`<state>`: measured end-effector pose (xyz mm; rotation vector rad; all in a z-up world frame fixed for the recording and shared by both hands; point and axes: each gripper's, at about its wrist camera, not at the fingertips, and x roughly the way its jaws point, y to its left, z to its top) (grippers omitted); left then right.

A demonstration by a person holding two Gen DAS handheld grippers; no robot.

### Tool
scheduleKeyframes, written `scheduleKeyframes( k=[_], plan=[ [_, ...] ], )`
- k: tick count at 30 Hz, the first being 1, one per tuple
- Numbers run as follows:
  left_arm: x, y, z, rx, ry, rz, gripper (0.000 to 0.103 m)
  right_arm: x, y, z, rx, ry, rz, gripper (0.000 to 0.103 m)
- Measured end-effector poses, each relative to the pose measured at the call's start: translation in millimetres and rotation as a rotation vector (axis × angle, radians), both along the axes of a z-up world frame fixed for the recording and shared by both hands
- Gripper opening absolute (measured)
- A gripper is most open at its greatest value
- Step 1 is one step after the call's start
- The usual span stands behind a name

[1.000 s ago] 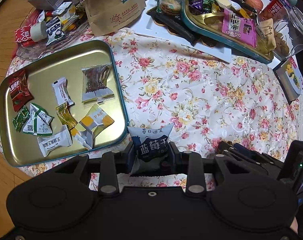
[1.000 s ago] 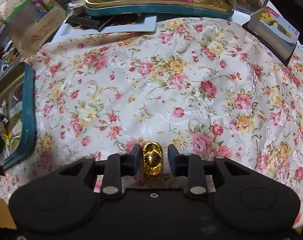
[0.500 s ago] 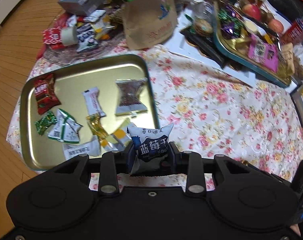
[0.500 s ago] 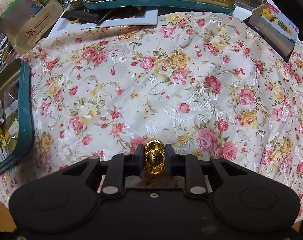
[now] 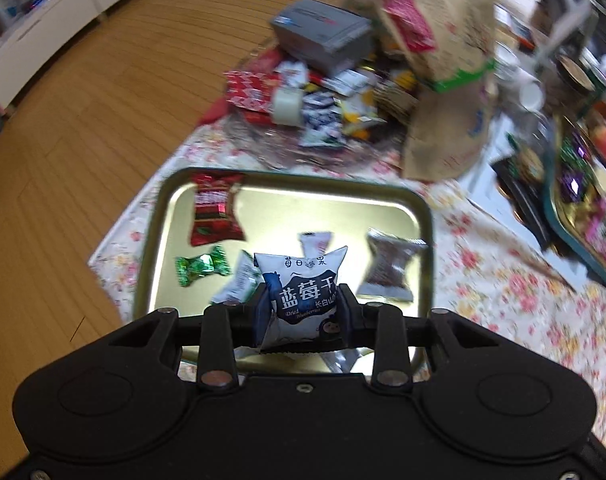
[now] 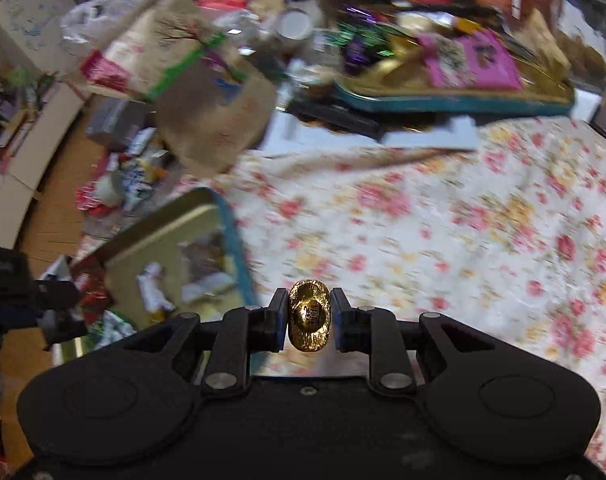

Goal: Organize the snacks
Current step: 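Carry both snacks over the gold tray and open the left gripper to drop the blueberry packet, then open the right gripper to drop the gold ingot candy into the tray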

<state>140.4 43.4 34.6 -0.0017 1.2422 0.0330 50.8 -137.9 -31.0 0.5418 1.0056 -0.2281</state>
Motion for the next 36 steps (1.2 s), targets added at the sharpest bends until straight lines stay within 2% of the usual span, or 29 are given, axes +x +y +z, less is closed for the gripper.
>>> scheduleKeyframes(
  k=[5,11,18,30,36],
  plan=[
    [7.8,21.8,5.5,0.040,-0.020,0.070,0.042,19.3,37.2,14.0,0.020,-0.074,0.071,0.024],
    [12.3,43.1,10.6,0.022,-0.025,0.118,0.043,30.6,66.9,21.4,0.013,-0.133,0.135,0.024],
    [15.5,56.7,7.4,-0.022,0.012,0.178,0.045,36.9,73.7,20.0,0.038,-0.156,0.138,0.024],
    [13.0,43.7,2.9,0.004,0.030,0.139,0.047,35.9,75.0,27.6,0.015,-0.206,0.139,0.024],
    [11.9,39.2,2.8,0.010,0.028,0.119,0.047,32.9,76.9,36.0,0.029,-0.264,0.142,0.032]
  ],
)
